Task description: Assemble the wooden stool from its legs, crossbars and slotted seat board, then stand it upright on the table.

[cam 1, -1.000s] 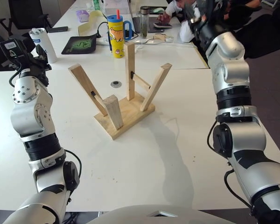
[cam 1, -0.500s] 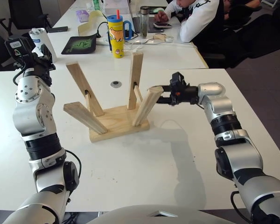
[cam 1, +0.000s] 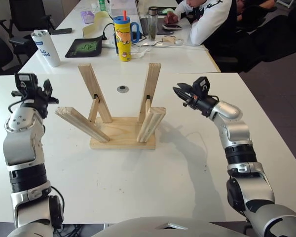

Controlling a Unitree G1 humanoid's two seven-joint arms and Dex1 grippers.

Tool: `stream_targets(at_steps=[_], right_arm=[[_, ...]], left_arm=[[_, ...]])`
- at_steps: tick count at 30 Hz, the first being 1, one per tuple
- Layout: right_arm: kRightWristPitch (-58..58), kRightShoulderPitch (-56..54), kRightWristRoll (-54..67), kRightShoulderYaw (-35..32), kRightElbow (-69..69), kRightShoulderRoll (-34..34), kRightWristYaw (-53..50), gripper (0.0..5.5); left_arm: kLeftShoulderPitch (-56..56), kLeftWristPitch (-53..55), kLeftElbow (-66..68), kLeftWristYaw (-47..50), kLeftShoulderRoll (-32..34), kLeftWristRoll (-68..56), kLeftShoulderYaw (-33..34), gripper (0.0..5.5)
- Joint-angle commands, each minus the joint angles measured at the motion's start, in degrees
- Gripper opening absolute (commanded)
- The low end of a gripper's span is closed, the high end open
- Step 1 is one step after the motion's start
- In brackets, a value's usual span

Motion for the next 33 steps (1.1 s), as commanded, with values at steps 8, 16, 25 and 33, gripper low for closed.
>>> stream_targets(at_steps=[8,16,25,33], right_arm=[[13.9,21.3,-1.8,5.5,-20.0,2.0,-8.2,0.00],[18.2,23.6,-3.0,8.4,-21.1,4.1,-12.6,0.00],[18.7,23.7,-3.2,8.8,-20.9,4.7,-14.1,0.00],[17.1,23.3,-3.7,9.1,-18.7,4.6,-14.4,0.00]], left_arm=[[20.0,-4.0,2.0,-16.3,2.1,-0.8,-8.6,0.02],[18.3,-4.7,1.8,-20.3,-0.4,-1.1,-16.2,0.02],[17.2,-2.4,-1.5,-19.4,-2.8,-0.6,-22.1,0.02],[20.1,-0.2,-0.9,-15.4,-3.3,0.6,-21.9,0.02]])
